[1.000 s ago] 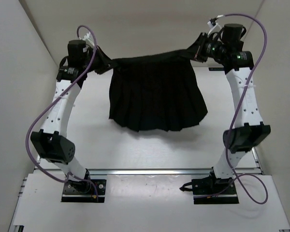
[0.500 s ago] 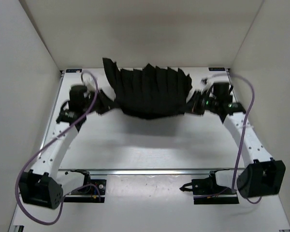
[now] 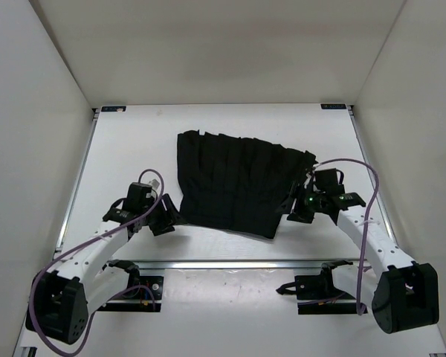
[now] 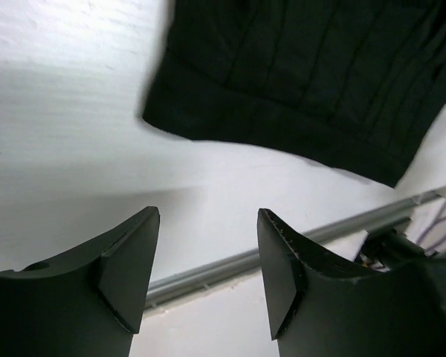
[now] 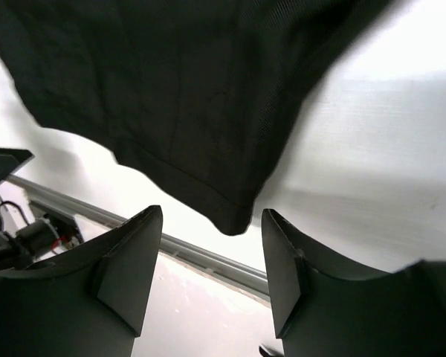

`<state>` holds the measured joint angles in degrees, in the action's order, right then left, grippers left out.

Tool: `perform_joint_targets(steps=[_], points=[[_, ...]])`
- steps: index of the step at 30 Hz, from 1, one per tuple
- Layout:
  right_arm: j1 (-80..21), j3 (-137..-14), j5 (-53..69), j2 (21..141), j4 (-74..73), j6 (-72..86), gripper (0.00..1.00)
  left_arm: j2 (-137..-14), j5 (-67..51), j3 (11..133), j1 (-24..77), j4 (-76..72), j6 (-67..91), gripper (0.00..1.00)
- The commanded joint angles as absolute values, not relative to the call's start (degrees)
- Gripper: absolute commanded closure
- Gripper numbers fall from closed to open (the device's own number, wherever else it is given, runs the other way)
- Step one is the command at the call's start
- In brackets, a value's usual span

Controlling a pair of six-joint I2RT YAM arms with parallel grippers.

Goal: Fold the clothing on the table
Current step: Flatten the skirt out, then fold the skirt

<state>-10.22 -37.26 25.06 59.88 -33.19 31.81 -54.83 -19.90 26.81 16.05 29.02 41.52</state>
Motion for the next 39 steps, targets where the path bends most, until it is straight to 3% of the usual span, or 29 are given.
perform_joint_targets(steps=[1,8,17,22,24,26,28,37,39], points=[[-13.1,-33.5,20.0,58.9,-31.3,36.9,0.47,-57.7,-14.0,29.3,17.8,26.1,41.1,0.34],[-20.8,-28.7,14.0,58.6,-28.5,43.6,0.5,-66.4,-4.3,35.2,21.5,24.7,39.2,0.31],[-20.8,-23.3,16.2,58.8,-19.8,47.5,0.53,-73.8,-0.6,36.7,21.7,20.4,37.4,0.34],[-22.3,-22.4,17.0,60.5,-16.7,48.7,0.6,-76.9,-1.9,37.3,23.3,17.1,37.4,0.49],[-21.6,-21.9,18.1,60.5,-15.2,48.3,0.74,-77.6,-3.0,37.4,23.4,14.6,37.1,0.61],[-19.6,-21.6,20.5,60.6,-14.0,46.9,1.0,-78.0,-4.8,37.7,23.0,13.1,36.7,0.84],[-17.2,-22.8,21.6,59.9,-16.0,44.8,1.0,-77.8,-5.7,38.2,22.6,13.2,36.7,1.0],[-14.4,-41.3,17.8,65.5,-38.0,28.3,1.0,-70.6,-15.5,37.0,19.2,17.6,39.5,1.0],[-15.7,-44.5,14.6,67.4,-41.6,25.8,0.85,-69.3,-16.5,35.0,19.6,18.2,40.5,1.0]])
